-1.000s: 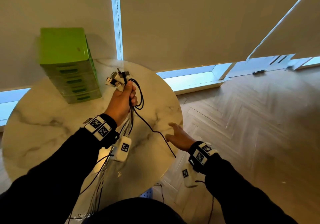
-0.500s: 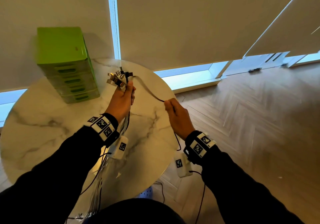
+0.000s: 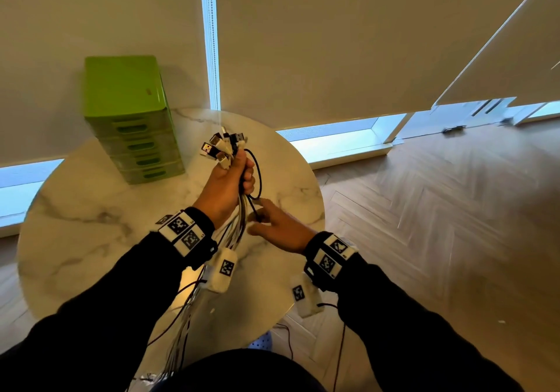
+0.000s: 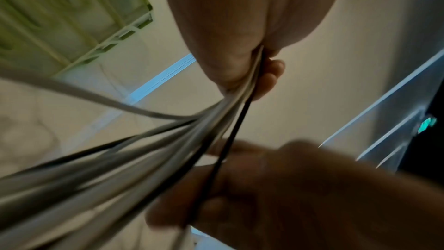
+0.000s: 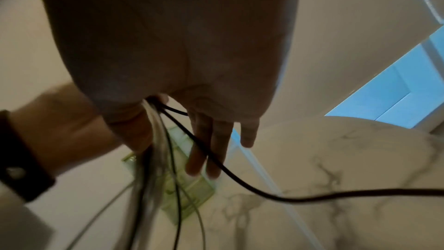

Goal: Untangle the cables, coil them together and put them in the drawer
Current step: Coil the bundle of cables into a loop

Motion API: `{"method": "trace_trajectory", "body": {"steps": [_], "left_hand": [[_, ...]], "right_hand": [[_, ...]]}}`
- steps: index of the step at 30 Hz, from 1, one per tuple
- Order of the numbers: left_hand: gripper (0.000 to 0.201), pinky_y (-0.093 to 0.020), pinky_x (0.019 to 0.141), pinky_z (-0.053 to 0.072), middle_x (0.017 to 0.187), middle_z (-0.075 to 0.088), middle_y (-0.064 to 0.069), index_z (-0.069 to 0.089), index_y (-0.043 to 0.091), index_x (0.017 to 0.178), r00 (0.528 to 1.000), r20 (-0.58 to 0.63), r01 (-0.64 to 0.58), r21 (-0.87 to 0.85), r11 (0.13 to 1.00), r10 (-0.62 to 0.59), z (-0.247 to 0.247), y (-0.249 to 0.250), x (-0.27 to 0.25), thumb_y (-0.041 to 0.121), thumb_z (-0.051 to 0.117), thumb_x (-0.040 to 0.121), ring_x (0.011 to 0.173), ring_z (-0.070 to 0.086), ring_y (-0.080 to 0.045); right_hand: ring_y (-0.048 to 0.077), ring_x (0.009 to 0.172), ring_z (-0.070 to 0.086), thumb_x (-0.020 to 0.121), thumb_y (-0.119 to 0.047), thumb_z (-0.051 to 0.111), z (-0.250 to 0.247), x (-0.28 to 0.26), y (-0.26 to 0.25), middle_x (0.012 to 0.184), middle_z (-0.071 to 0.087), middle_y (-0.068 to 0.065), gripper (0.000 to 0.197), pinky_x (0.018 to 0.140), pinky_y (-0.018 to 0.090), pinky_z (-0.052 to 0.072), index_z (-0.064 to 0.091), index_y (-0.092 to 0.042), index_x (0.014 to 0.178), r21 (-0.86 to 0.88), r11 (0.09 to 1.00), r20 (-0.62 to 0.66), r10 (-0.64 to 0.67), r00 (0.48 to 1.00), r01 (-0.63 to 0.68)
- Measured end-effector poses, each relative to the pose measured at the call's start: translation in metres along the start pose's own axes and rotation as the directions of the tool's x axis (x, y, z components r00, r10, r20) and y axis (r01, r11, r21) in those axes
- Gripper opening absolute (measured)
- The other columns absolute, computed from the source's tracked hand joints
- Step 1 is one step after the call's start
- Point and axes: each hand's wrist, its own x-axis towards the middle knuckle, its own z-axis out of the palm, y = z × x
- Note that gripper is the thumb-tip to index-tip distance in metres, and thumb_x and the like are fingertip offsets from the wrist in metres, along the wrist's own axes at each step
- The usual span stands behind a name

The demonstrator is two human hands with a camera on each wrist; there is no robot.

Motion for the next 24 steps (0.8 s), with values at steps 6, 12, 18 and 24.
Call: {"method": "trace_trajectory", "body": {"steps": [6, 12, 18, 24], "left_hand": [[0.041, -0.029, 0.062, 0.043, 0.063, 0.052, 0.005, 0.056, 0.016, 0.085, 0.977, -0.190, -0.045, 0.270, 0.962, 0.099, -0.029, -0.007, 0.011, 0.045, 0.039, 0.107, 0.057, 0.048, -0.009], [0.038, -0.021, 0.049, 0.031, 0.057, 0.040, 0.010, 0.052, 0.015, 0.084, 0.958, -0.287, 0.014, 0.023, 1.000, -0.006, -0.037, -0.001, 0.016, 0.043, 0.041, 0.107, 0.048, 0.036, -0.005], [0.024, -0.019, 0.047, 0.029, 0.056, 0.033, 0.009, 0.046, 0.017, 0.093, 0.979, -0.200, -0.001, -0.180, 0.984, -0.036, -0.034, 0.008, 0.010, 0.033, 0.037, 0.109, 0.045, 0.032, -0.005], [0.039, -0.023, 0.059, 0.038, 0.060, 0.043, 0.004, 0.041, 0.017, 0.075, 0.991, 0.126, 0.027, 0.055, 0.998, -0.034, -0.023, 0.017, -0.002, 0.035, 0.033, 0.110, 0.055, 0.045, -0.012]], "right_hand": [[0.010, 0.058, 0.049, 0.106, -0.037, 0.042, -0.010, -0.003, -0.019, 0.067, 0.051, -0.007, 0.027, 0.057, 0.039, 0.052, 0.053, -0.017, 0.092, 0.044, 0.962, -0.426, -0.227, 0.876, 0.271], [0.024, 0.067, 0.057, 0.104, -0.043, 0.037, -0.039, 0.001, 0.043, 0.074, 0.060, -0.008, 0.032, 0.067, 0.044, 0.052, 0.052, -0.026, 0.082, -0.026, 0.999, -0.679, 0.017, 0.734, -0.047], [0.018, 0.084, 0.068, 0.093, -0.025, 0.067, -0.026, -0.024, 0.084, 0.111, 0.073, 0.011, 0.024, 0.073, 0.028, 0.058, 0.066, -0.008, 0.110, -0.531, 0.686, 0.114, 0.640, 0.760, -0.498], [0.016, 0.143, 0.029, 0.078, -0.031, 0.084, -0.021, -0.004, 0.027, 0.158, 0.028, 0.002, 0.091, 0.117, 0.033, 0.030, 0.032, -0.021, 0.152, -0.258, 0.961, -0.087, -0.123, 0.989, 0.097]]}}
